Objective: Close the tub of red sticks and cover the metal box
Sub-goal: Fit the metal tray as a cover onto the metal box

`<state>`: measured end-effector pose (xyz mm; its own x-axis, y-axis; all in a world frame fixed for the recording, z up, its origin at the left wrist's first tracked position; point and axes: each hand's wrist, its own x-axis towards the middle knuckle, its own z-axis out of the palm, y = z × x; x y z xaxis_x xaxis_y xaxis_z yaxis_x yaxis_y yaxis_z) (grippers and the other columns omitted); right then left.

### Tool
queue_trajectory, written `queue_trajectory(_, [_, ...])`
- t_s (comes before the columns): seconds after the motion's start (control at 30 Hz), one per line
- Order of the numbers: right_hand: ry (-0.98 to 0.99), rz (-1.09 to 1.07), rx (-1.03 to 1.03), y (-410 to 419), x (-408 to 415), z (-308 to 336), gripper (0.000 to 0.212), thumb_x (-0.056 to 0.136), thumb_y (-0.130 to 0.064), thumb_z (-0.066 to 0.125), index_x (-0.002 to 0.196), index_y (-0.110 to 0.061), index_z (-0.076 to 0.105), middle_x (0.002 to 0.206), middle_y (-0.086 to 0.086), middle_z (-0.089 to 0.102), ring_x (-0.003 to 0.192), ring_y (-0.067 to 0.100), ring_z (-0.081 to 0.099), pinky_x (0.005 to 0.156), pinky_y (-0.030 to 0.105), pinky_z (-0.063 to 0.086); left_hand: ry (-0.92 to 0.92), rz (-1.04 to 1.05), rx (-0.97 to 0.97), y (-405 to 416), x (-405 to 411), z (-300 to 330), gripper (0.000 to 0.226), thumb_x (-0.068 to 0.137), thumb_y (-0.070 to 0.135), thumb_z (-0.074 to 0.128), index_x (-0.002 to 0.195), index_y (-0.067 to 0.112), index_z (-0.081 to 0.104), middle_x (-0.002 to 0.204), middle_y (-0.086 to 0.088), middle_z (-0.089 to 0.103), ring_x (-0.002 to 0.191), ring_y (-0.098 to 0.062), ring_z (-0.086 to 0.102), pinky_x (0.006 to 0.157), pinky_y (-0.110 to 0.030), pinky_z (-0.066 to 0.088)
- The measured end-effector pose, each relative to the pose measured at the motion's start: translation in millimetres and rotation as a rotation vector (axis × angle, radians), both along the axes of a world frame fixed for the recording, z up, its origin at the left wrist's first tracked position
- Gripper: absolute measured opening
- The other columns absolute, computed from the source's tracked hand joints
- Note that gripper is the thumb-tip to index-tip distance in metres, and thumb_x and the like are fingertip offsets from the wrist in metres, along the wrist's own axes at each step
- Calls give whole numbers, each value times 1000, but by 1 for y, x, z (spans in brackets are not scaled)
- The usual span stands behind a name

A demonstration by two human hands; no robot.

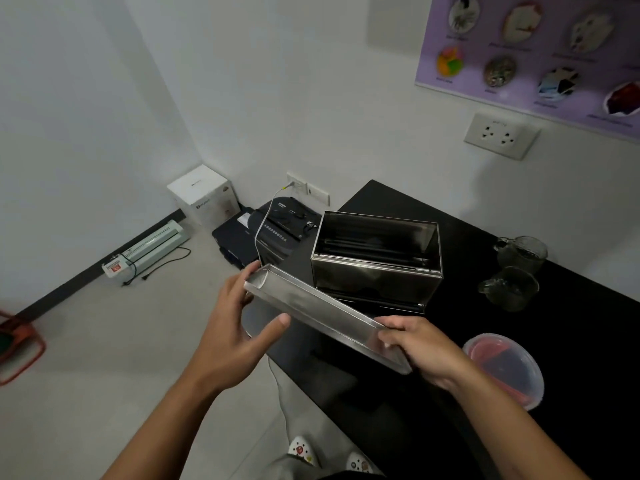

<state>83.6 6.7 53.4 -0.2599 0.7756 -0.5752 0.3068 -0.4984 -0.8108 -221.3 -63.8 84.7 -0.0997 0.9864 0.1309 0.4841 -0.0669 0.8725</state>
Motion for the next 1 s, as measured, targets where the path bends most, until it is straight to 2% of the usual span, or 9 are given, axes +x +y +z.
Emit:
queue_trajectory(0.07, [80, 1, -54, 1, 1, 3, 20, 104, -12, 59, 115, -12, 75, 87, 10, 77, 64, 20, 72, 57, 35, 57, 13, -13, -1, 9, -2, 2, 90, 82, 71, 73, 159, 38, 37, 164, 12, 33, 149, -6, 43, 117, -22, 41])
queue_trajectory(0.17, [161, -77, -74, 1, -1, 5, 26, 107, -22, 54, 115, -8, 74, 72, 7, 69, 46, 14, 58, 41, 24, 43, -25, 18, 6, 25, -2, 6, 70, 84, 60, 72, 146, 45, 45, 151, 23, 51, 140, 0, 52, 113, -17, 42])
queue_trajectory(0.23, [229, -137, -65, 0, -3, 6, 37, 110, -25, 41, 111, -3, 72, 74, 10, 71, 46, 17, 58, 41, 25, 44, -93, 77, 19, 34, -1, 7, 53, 85, 58, 74, 132, 51, 50, 128, 34, 62, 126, 6, 60, 103, -10, 47])
queue_trajectory(0.4, [333, -238, 4, 1, 1, 8, 50, 110, -29, 28, 113, 1, 68, 93, 17, 80, 53, 23, 66, 46, 29, 50, -140, 191, 22, 54, 2, 9, 30, 89, 57, 74, 114, 50, 58, 110, 31, 70, 103, 4, 71, 83, -21, 61])
queue_trajectory(0.53, [210, -213, 263, -1, 6, 14, 42, 101, -60, 47, 111, -29, 72, 94, 12, 77, 62, 17, 69, 52, 26, 52, -73, 234, -27, 71, 7, 7, 31, 95, 55, 70, 121, 41, 61, 103, 23, 72, 93, 11, 66, 76, -22, 54])
queue_trajectory(0.67, [-129, -104, 563, 8, 16, 24, 27, 94, -66, 51, 105, -54, 71, 92, -8, 75, 79, 8, 72, 68, 21, 55, 10, 211, -104, 91, 10, 6, 14, 100, 46, 66, 113, 43, 62, 97, 19, 72, 89, 15, 64, 70, -19, 48])
queue_trajectory(0.8, [-208, -171, 679, 27, 17, 40, 25, 102, -38, 59, 123, -46, 70, 102, -24, 74, 95, -4, 70, 77, 14, 56, 99, 142, -157, 111, 14, 8, 20, 100, 44, 67, 120, 41, 65, 95, 23, 73, 89, 15, 66, 65, -7, 48])
queue_trajectory(0.93, [-317, -239, 684, 54, 21, 47, 60, 102, -45, 56, 158, -34, 39, 92, -15, 71, 89, -11, 65, 69, 11, 49, 150, 162, -154, 136, 26, 8, 26, 100, 41, 67, 124, 31, 73, 89, 19, 76, 80, 3, 70, 72, -25, 55])
queue_trajectory(1.0, [-351, -252, 690, 69, 24, 49, 61, 101, -46, 58, 157, -28, 43, 87, -17, 69, 84, -16, 62, 67, 4, 46, 142, 186, -155, 149, 32, 6, 23, 99, 44, 67, 116, 30, 75, 72, 21, 72, 68, 8, 66, 64, -22, 47])
